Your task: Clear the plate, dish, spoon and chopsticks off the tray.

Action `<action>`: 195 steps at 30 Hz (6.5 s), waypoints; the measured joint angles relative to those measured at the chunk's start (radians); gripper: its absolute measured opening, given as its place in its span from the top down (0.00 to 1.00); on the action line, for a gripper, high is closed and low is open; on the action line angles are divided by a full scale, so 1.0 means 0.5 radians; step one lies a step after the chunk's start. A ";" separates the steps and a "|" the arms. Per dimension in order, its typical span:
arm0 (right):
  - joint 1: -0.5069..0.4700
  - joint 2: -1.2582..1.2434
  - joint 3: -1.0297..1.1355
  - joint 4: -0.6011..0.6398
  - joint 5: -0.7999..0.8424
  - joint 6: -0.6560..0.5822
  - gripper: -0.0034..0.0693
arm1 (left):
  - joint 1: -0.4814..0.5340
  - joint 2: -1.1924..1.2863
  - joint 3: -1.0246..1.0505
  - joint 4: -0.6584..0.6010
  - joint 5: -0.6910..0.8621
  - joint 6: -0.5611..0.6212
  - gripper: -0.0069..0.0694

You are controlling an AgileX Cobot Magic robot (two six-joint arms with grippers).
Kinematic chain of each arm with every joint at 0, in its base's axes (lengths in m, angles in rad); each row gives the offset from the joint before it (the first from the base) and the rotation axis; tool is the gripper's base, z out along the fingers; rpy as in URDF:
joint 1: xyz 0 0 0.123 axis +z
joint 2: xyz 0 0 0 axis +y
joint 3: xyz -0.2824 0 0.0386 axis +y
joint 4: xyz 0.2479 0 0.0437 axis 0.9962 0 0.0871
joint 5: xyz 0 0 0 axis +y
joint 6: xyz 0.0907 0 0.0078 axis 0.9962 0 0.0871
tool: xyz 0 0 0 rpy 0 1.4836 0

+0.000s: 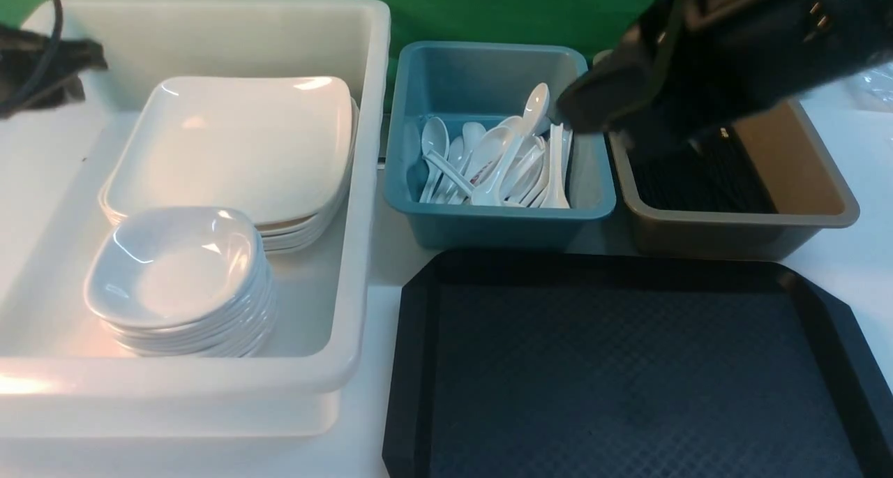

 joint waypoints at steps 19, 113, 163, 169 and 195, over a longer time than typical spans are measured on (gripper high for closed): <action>0.000 -0.717 -0.063 -0.907 0.036 0.664 0.92 | -0.941 -0.166 -0.613 0.042 0.916 0.323 0.91; 0.000 -2.323 2.033 -1.653 -1.357 1.570 0.70 | -0.472 -3.107 2.604 0.357 -0.627 0.043 0.89; -0.758 -2.293 2.522 -0.375 -1.724 0.371 0.63 | -0.472 -3.107 2.604 0.363 -0.625 0.045 0.89; -1.293 -2.517 3.159 -0.375 -1.703 0.373 0.63 | -0.472 -3.107 2.604 0.363 -0.625 0.045 0.89; -1.364 -2.737 3.256 -0.374 -1.392 0.369 0.63 | -0.472 -3.107 2.604 0.363 -0.625 0.047 0.89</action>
